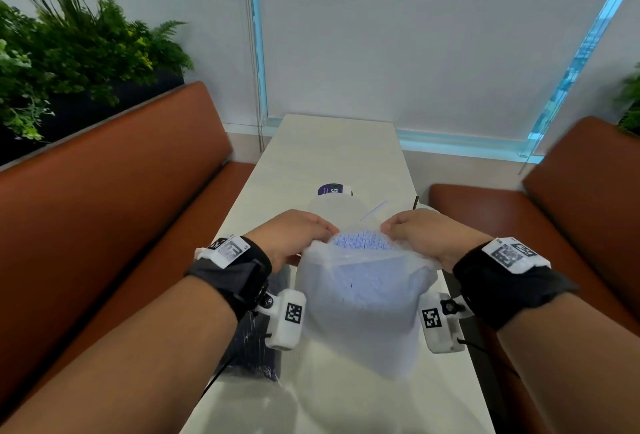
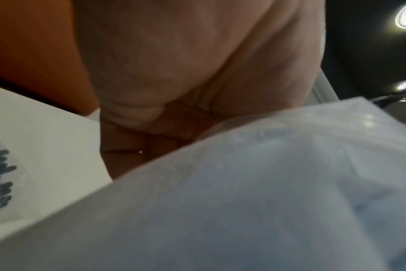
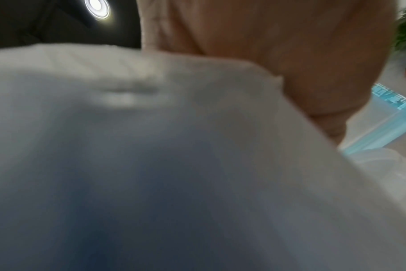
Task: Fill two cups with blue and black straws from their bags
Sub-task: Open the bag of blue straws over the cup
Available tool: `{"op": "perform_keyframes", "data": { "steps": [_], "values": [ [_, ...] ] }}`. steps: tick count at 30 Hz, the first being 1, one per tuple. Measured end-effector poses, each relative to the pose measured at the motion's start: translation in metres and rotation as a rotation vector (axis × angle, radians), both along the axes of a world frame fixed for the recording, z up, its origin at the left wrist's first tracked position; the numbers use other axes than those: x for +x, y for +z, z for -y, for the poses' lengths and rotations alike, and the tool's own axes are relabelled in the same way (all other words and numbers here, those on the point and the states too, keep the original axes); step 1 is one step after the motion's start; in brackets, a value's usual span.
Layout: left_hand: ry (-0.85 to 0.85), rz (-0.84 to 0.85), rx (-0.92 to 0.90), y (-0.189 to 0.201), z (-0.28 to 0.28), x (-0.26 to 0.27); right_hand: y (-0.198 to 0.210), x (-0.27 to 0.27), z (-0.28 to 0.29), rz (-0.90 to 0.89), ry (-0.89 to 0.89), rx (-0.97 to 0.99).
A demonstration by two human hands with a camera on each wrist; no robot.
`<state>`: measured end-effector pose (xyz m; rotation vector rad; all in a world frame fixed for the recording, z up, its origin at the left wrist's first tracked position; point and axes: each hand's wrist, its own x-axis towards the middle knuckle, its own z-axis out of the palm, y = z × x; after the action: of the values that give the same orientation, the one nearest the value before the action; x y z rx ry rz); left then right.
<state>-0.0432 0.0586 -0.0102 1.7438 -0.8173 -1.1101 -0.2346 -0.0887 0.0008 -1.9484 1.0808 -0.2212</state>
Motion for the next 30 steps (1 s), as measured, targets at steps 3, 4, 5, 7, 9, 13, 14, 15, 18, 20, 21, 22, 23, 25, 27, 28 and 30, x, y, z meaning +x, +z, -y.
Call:
{"op": "perform_keyframes", "data": {
  "steps": [3, 4, 5, 7, 9, 13, 14, 15, 18, 20, 21, 22, 23, 25, 27, 28, 30],
  "values": [
    [-0.01, -0.048, 0.011, -0.004, 0.001, 0.001, 0.001, 0.001, -0.001, -0.137, 0.054, -0.033],
    [-0.043, -0.012, 0.044, -0.007, 0.001, 0.0, 0.003, 0.002, -0.003, -0.213, 0.064, -0.039],
    [-0.082, 0.078, 0.07, -0.008, 0.0, 0.0, 0.006, 0.002, -0.005, -0.31, 0.113, -0.082],
    [-0.099, 0.312, -0.005, -0.005, -0.002, 0.0, 0.014, 0.003, -0.006, -0.46, 0.219, -0.171],
    [-0.12, 0.308, -0.26, 0.003, -0.012, 0.002, 0.016, 0.003, -0.002, -0.515, 0.249, -0.269],
    [-0.457, 0.232, -0.349, 0.001, -0.035, 0.005, 0.009, 0.001, 0.013, -0.208, 0.072, -0.398],
    [-0.486, 0.309, -0.314, -0.006, -0.038, 0.005, 0.009, 0.0, 0.01, -0.003, -0.012, -0.469],
    [-0.471, 0.385, -0.304, -0.011, -0.038, 0.004, 0.011, 0.0, 0.007, 0.163, -0.032, -0.558],
    [-0.311, 0.514, -0.419, -0.022, -0.03, 0.005, 0.016, -0.007, -0.002, 0.237, 0.158, -0.512],
    [-0.23, 0.616, -0.467, -0.028, -0.024, 0.009, 0.017, -0.014, -0.004, 0.154, 0.271, -0.426],
    [-0.195, 0.654, -0.468, -0.03, -0.02, 0.011, 0.016, -0.019, -0.002, 0.138, 0.294, -0.424],
    [-0.159, 0.671, -0.462, -0.033, -0.018, 0.012, 0.017, -0.023, 0.0, 0.113, 0.302, -0.429],
    [-0.124, 0.671, -0.452, -0.035, -0.016, 0.012, 0.017, -0.027, 0.002, 0.08, 0.322, -0.431],
    [-0.057, 0.667, -0.439, -0.038, -0.013, 0.012, 0.019, -0.033, 0.006, -0.036, 0.376, -0.425],
    [0.005, 0.681, -0.427, -0.04, -0.012, 0.012, 0.02, -0.036, 0.009, -0.13, 0.394, -0.428],
    [0.024, 0.689, -0.423, -0.04, -0.012, 0.012, 0.02, -0.037, 0.009, -0.151, 0.394, -0.443],
    [0.034, 0.693, -0.424, -0.04, -0.013, 0.011, 0.019, -0.034, 0.009, -0.159, 0.371, -0.517]
  ]
}}
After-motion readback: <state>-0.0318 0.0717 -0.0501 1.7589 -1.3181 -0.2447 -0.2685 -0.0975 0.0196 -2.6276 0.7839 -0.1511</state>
